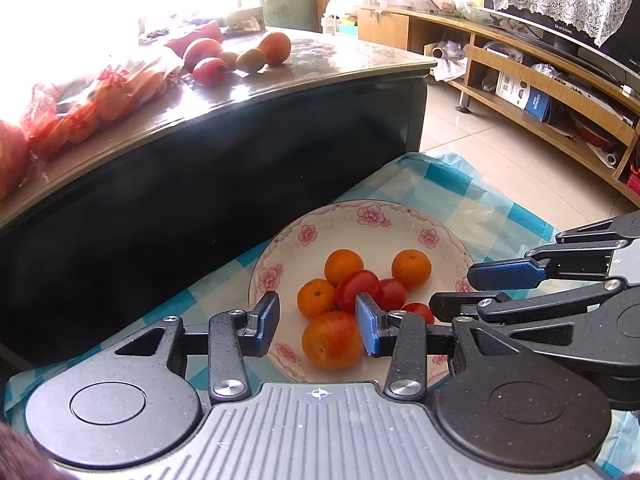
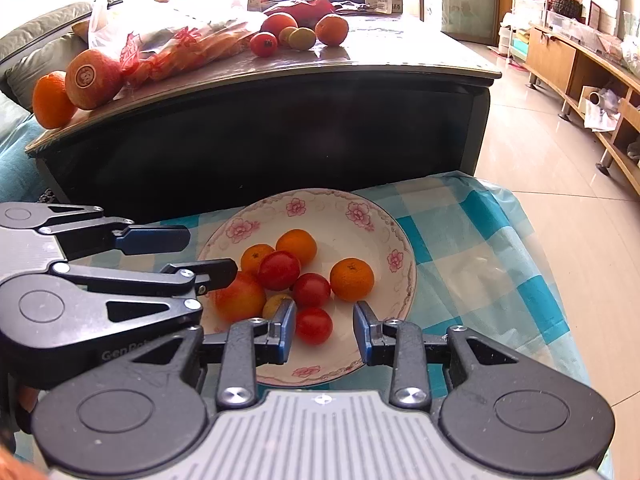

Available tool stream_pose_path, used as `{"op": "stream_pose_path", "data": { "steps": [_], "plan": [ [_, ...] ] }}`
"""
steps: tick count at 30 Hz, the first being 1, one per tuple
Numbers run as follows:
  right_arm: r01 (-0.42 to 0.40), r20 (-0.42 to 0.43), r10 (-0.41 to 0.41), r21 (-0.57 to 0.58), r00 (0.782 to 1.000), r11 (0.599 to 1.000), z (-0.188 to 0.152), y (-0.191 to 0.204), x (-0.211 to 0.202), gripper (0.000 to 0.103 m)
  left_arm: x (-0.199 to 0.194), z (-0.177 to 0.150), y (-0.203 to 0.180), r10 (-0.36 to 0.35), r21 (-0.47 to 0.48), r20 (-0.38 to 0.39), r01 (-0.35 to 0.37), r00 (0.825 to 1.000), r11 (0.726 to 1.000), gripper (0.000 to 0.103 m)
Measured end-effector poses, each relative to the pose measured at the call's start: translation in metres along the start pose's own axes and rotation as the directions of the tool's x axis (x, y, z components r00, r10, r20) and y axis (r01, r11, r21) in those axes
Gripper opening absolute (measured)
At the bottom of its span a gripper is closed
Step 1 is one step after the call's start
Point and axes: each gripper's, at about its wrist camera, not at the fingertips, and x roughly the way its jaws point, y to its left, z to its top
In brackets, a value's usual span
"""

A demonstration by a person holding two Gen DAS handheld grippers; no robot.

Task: Organize fruits
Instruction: 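Move both open grippers back to the two brown fruits on the cloth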

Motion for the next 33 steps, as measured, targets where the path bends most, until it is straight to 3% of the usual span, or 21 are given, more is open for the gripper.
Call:
{"op": "stream_pose_path", "data": {
  "steps": [33],
  "plan": [
    [-0.019,-0.072,0.015,-0.049,0.997,0.999,-0.035,0.045,-0.008,0.035,-0.025,-0.044,0.012,0.018,-0.002,-0.059,-0.018,0.998,1.000,0.050]
  ]
}}
